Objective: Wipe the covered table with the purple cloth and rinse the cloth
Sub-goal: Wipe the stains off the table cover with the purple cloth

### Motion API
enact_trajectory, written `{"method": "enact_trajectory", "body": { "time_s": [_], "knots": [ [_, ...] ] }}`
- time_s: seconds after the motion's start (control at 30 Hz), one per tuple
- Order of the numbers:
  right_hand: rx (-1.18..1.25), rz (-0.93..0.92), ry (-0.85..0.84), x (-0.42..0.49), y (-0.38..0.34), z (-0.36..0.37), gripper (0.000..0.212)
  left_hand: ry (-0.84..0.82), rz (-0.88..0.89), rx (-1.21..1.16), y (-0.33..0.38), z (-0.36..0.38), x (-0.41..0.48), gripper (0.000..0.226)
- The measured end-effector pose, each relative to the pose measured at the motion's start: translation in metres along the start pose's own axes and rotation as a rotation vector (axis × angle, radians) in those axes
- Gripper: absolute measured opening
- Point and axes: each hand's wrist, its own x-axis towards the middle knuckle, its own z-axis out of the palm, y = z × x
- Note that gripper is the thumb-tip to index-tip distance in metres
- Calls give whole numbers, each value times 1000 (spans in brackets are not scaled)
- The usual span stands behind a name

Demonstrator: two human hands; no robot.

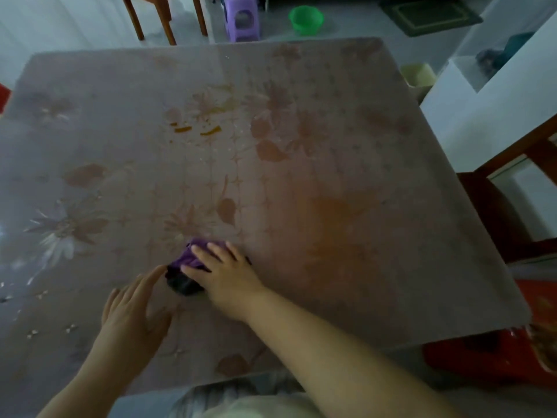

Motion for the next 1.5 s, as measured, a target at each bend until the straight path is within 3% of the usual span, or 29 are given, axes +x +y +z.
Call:
{"method": "enact_trajectory", "body": {
  "time_s": [0.1, 0.2, 0.33, 0.57, 0.67, 0.73, 0.93, 1.03, 1.13, 1.23, 1.33, 1.5],
  "knots": [
    [-57, -40, -37, -54, 26, 7, 59, 0, 9, 13, 41, 16, -3, 69],
    [-139, 42, 61, -109, 79, 6, 63, -13, 68, 2, 74, 32, -5, 68],
    [-242, 284, 44, -155, 149, -9, 64, -12, 135, -9, 105, 45, -10, 66],
    [-25, 641, 217, -140, 249, -53, 50, 0, 109, 16, 101, 39, -12, 67],
    [72, 722, 226, -99, 248, -71, 53, -4, 69, 0, 89, 34, -16, 67],
    [93, 683, 224, -69, 232, -75, 55, -4, 81, 10, 78, 31, -16, 65],
    [42, 246, 108, -43, 123, -38, 51, -32, 161, 69, 67, 24, 0, 59],
    [33, 170, 63, -73, 95, -13, 50, -72, 167, 12, 83, 28, 11, 72],
    [2, 213, 93, -118, 96, 6, 53, -92, 301, 7, 96, 39, 17, 78],
    [-99, 389, 116, -161, 120, 11, 57, -83, 423, 15, 105, 47, 22, 70],
    [-87, 540, 171, -197, 159, 4, 66, -29, 467, 22, 112, 50, 26, 61],
    [-82, 782, 278, -230, 231, -20, 53, 73, 458, 41, 108, 55, 26, 62]
  ]
}}
